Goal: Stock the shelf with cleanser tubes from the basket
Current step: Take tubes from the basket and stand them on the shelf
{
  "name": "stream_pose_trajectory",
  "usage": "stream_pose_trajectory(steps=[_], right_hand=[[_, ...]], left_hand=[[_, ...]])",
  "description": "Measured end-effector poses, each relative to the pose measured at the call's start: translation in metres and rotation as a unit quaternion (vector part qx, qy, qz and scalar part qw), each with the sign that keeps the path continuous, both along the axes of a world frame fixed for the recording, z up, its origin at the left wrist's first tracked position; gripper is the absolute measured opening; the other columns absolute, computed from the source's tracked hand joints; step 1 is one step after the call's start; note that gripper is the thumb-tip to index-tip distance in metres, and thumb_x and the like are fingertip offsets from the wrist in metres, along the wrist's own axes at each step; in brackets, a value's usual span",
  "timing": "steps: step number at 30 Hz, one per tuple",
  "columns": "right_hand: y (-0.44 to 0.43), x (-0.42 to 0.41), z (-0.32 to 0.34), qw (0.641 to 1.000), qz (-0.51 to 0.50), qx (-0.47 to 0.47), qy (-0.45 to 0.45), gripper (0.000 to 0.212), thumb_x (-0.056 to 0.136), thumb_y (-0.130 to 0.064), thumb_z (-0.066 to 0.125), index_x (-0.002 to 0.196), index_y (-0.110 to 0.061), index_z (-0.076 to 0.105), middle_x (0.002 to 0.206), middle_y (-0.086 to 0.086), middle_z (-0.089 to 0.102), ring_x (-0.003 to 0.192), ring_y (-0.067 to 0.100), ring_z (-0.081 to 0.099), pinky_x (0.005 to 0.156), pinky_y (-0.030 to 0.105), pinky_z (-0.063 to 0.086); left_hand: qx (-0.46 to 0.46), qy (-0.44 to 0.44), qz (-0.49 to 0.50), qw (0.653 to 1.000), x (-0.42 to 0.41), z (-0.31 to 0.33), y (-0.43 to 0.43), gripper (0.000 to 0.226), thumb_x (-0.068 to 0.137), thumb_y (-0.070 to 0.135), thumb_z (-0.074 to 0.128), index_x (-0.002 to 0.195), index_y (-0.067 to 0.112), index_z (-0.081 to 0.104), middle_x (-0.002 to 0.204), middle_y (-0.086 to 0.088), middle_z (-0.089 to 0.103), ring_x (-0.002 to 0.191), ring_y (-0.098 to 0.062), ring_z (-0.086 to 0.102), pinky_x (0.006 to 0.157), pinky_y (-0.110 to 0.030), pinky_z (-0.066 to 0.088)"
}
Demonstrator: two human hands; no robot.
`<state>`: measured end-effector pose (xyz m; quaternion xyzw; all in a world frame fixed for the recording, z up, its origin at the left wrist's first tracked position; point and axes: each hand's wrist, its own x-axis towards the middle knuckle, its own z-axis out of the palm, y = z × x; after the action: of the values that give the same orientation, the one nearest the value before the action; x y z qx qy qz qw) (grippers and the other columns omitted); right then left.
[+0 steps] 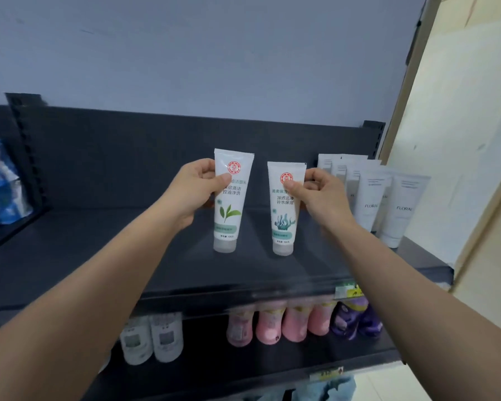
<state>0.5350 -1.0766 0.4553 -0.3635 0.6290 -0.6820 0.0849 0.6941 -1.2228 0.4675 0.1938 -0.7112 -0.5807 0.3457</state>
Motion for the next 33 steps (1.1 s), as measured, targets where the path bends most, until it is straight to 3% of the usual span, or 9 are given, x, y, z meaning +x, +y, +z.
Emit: stream_pose_trajectory(steps=[3, 7, 11, 17, 25, 29, 33], right_hand=[[-0.019, -0.034, -0.005, 1.0, -0.011, -0.004, -0.008, 0.013, 0.081, -0.01, 0.075, 0.086, -0.01, 0.063, 0.074, 0.0, 0.072, 0.063, 0.005, 0.069, 0.059, 0.016, 0.052], [-0.044, -0.076, -0.012, 0.999, -0.036, 0.005, -0.023, 0.015, 0.08, -0.011, 0.076, 0.09, -0.006, 0.065, 0.078, 0.004, 0.073, 0.064, 0.007, 0.068, 0.055, 0.015, 0.049], [-0.067, -0.113, -0.02, 0.998, -0.05, 0.015, -0.039, 0.013, 0.081, -0.009, 0.075, 0.083, -0.01, 0.062, 0.077, 0.006, 0.071, 0.055, 0.004, 0.064, 0.042, 0.011, 0.039], [-0.093, -0.153, -0.033, 0.997, -0.034, 0.014, -0.068, 0.011, 0.082, -0.005, 0.074, 0.087, -0.009, 0.064, 0.086, 0.013, 0.073, 0.073, 0.021, 0.069, 0.065, 0.03, 0.053], [-0.115, -0.183, -0.035, 0.996, -0.015, 0.002, -0.087, 0.01, 0.083, -0.006, 0.072, 0.088, -0.011, 0.065, 0.084, 0.009, 0.073, 0.074, 0.02, 0.069, 0.073, 0.035, 0.057], [-0.122, -0.188, -0.036, 0.996, -0.011, 0.005, -0.085, 0.01, 0.085, -0.01, 0.071, 0.089, -0.016, 0.064, 0.085, 0.005, 0.073, 0.077, 0.016, 0.069, 0.07, 0.029, 0.055], [-0.128, -0.19, -0.038, 0.997, 0.004, 0.005, -0.082, 0.009, 0.09, -0.01, 0.066, 0.088, -0.015, 0.059, 0.082, 0.003, 0.071, 0.077, 0.015, 0.066, 0.073, 0.028, 0.054]], left_hand=[[0.006, -0.007, 0.002, 1.0, -0.039, -0.001, -0.017, 0.011, 0.093, 0.009, 0.059, 0.104, 0.01, 0.062, 0.095, -0.004, 0.074, 0.077, -0.017, 0.07, 0.072, -0.035, 0.055], [0.015, -0.012, -0.003, 1.0, -0.087, -0.008, -0.04, 0.011, 0.092, 0.003, 0.059, 0.1, 0.01, 0.062, 0.09, -0.003, 0.073, 0.081, -0.02, 0.07, 0.075, -0.038, 0.056], [0.015, -0.025, 0.002, 1.0, -0.127, -0.016, -0.061, 0.012, 0.092, 0.002, 0.059, 0.095, 0.013, 0.062, 0.088, -0.003, 0.072, 0.078, -0.017, 0.069, 0.084, -0.043, 0.054], [0.013, -0.042, 0.025, 0.999, -0.171, -0.028, -0.079, 0.017, 0.092, 0.003, 0.059, 0.104, 0.014, 0.062, 0.091, 0.0, 0.069, 0.087, -0.016, 0.067, 0.078, -0.032, 0.056], [0.034, -0.033, 0.053, 0.997, -0.206, -0.04, -0.091, 0.019, 0.092, 0.001, 0.058, 0.101, 0.017, 0.062, 0.089, 0.002, 0.068, 0.085, -0.014, 0.065, 0.074, -0.029, 0.054], [0.011, -0.02, 0.064, 0.998, -0.215, -0.045, -0.096, 0.022, 0.091, 0.0, 0.057, 0.095, 0.021, 0.061, 0.088, 0.003, 0.067, 0.084, -0.015, 0.064, 0.08, -0.035, 0.054], [-0.002, -0.006, 0.077, 0.997, -0.219, -0.048, -0.099, 0.028, 0.091, -0.001, 0.056, 0.09, 0.027, 0.061, 0.087, 0.004, 0.067, 0.082, -0.014, 0.063, 0.073, -0.031, 0.052]])
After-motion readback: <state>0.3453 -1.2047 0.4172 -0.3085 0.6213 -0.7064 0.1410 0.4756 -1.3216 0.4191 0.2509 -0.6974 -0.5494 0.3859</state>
